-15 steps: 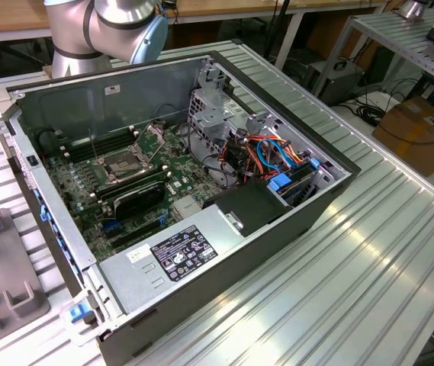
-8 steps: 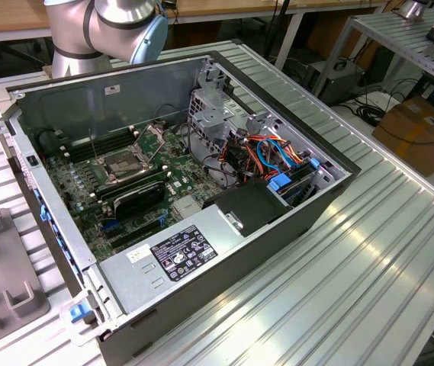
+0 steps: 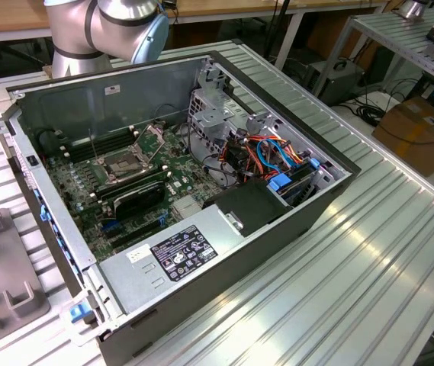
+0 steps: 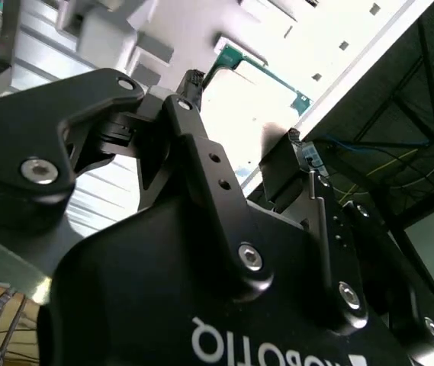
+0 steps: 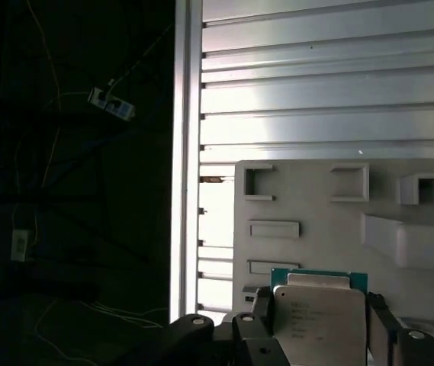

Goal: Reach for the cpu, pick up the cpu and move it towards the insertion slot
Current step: 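Pick up the cpu and move it towards the insertion slot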

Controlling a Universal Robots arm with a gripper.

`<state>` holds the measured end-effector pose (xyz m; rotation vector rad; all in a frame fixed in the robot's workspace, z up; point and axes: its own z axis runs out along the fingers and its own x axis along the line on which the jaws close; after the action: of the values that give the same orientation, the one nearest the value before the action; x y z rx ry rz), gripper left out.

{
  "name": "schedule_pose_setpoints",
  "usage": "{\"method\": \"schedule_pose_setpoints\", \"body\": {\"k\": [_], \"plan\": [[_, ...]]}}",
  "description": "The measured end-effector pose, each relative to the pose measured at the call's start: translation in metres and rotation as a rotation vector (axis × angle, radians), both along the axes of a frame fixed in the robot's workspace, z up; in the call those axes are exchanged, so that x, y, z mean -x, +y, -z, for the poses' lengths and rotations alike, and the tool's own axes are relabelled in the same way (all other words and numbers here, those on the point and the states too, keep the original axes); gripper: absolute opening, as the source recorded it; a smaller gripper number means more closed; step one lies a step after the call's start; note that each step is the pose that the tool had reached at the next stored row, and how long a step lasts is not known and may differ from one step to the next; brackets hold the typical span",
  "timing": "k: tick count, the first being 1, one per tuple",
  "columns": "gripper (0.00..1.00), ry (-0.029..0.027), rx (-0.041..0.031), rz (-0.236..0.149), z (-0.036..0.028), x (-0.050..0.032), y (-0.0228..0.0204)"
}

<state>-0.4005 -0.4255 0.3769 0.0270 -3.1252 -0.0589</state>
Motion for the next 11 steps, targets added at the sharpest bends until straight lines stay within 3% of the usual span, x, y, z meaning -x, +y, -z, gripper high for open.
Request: {"method": "schedule_pose_setpoints", "body": {"k": [2, 3, 7, 11], "plan": [[0.55, 0.0007, 0.0003, 0.000, 0.0002, -0.0095, 0.0001], [0.55, 0.0004, 0.0013, 0.000, 0.0002, -0.0098, 0.0002], [0.55, 0.0003, 0.0167, 0.000, -0.0104, -0.0125, 0.0016], [0.55, 0.0015, 0.0171, 0.000, -0.0098, -0.0378, 0.0035]]}}
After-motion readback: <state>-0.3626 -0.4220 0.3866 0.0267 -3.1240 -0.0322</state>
